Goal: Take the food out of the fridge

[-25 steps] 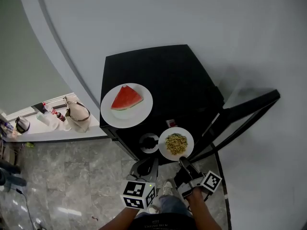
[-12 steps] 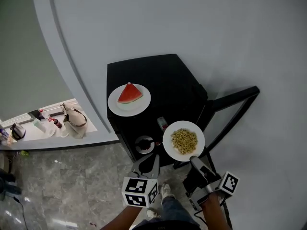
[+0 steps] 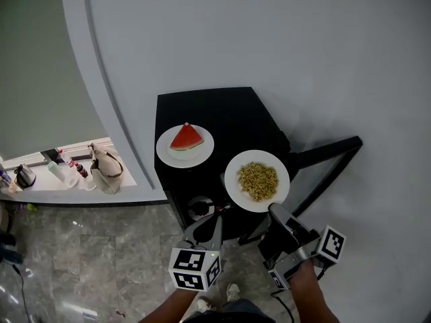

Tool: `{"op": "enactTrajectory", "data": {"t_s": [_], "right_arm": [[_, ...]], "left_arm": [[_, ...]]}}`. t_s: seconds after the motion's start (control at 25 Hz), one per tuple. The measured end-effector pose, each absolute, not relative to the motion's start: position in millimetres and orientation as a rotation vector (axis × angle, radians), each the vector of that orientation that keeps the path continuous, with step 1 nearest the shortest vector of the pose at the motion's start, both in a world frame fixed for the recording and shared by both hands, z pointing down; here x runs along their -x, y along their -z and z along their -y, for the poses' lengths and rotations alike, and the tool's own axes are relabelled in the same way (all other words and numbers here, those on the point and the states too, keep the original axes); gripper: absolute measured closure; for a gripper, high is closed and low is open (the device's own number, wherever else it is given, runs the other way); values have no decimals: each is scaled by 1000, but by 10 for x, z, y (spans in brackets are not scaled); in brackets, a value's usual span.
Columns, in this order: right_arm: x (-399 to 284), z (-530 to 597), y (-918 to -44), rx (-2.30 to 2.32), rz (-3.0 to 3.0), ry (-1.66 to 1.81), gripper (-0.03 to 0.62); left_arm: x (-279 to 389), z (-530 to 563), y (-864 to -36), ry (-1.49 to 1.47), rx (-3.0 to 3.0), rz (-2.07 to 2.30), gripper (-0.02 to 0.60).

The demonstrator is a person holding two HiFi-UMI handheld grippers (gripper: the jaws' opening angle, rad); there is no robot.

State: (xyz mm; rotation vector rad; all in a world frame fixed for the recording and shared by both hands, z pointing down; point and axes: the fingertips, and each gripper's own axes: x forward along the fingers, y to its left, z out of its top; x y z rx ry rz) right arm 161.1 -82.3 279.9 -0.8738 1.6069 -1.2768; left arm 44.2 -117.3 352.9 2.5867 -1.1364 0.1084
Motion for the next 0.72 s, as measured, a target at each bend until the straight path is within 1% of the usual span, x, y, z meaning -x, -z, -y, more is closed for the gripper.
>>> {"op": "enactTrajectory", "data": {"t_s": [0.28, 0.6, 0.72], "right_arm": [[-1636, 1345, -2740, 848, -1608, 1341, 588], [-1608, 1970, -2659, 856, -1591, 1373, 588], [-1630, 2032, -2728, 873, -1557, 1377, 588]], "left_arm": [[-568, 1351, -3421, -70, -2569, 1202, 597], [-569, 1623, -3356, -54, -2515, 1302, 597], [-550, 1606, -3399, -60, -2505, 1331, 597]]}}
